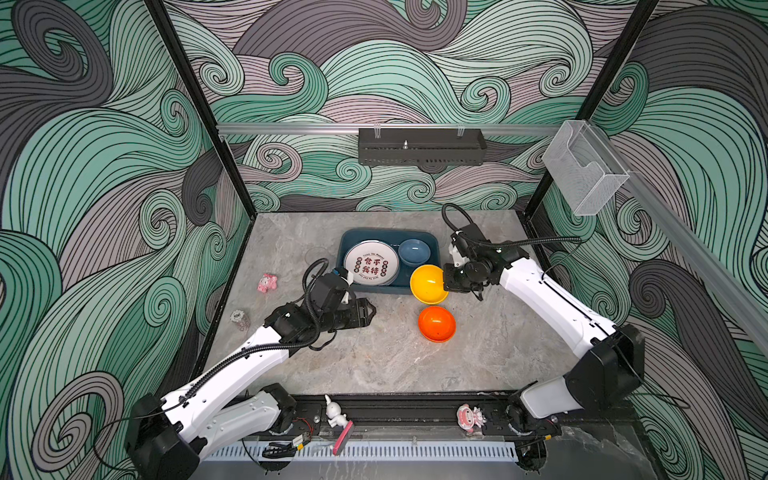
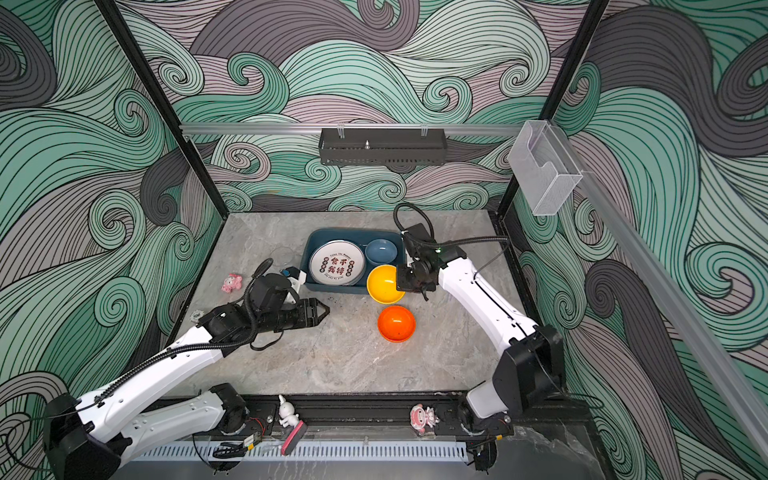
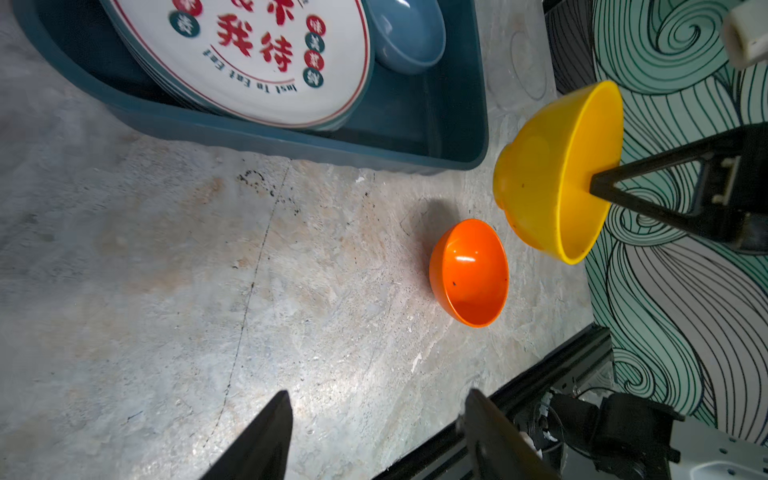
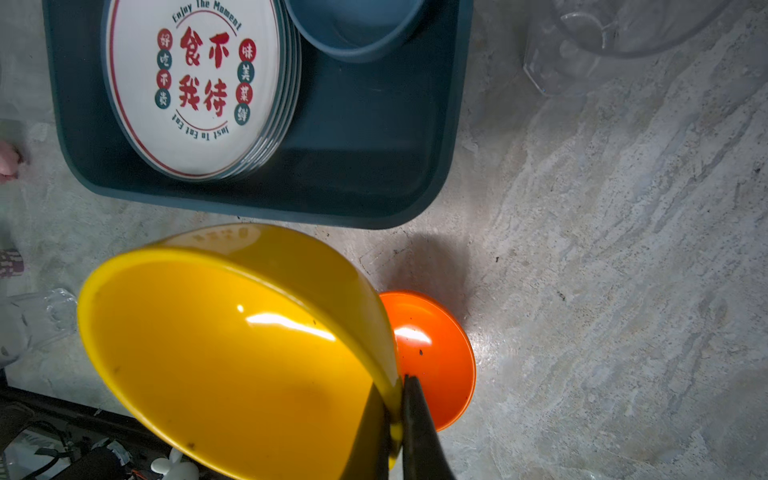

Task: Place the mixed dishes into the plastic bin
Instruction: 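Lift the yellow bowl out of the orange bowl and carry it to the bin, then lower the yellow bowl into the blue bowl in the bin and release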

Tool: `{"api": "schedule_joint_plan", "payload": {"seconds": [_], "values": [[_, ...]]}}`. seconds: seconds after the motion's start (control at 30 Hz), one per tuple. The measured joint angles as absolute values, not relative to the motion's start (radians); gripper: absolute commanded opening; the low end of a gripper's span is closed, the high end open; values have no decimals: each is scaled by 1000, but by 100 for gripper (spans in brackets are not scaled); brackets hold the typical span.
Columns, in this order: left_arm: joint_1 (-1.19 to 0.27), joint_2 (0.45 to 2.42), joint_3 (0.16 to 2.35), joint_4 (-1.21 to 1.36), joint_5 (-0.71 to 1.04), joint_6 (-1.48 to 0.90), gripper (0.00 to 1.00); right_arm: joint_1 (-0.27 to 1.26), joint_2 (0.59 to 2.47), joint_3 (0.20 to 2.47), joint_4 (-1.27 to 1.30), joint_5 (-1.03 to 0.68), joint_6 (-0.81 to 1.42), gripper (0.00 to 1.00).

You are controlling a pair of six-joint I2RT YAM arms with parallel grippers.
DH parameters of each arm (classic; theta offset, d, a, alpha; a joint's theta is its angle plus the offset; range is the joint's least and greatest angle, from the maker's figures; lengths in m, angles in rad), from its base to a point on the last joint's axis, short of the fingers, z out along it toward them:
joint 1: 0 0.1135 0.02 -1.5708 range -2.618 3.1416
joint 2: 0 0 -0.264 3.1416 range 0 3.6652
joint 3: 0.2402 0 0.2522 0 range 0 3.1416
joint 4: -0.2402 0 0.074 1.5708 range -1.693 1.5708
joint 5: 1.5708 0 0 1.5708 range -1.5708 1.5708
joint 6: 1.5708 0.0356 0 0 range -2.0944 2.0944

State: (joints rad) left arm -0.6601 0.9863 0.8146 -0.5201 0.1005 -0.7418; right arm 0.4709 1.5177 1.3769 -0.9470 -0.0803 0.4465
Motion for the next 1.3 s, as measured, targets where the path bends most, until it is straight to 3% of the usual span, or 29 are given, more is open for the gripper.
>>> {"api": "schedule_joint_plan", "payload": {"seconds": [0.37,0.87,1.3], "values": [[-572,971,858,-582,83,-717,69,430,1758,1630,-955,-88,446,3],[-564,948,854,-584,102,-722,69,373,2127,2067,-1044,-90,449,3],[-558,936,803,-579,129,-753,68,338,2328,2284,-1111,-94,457,3]]}}
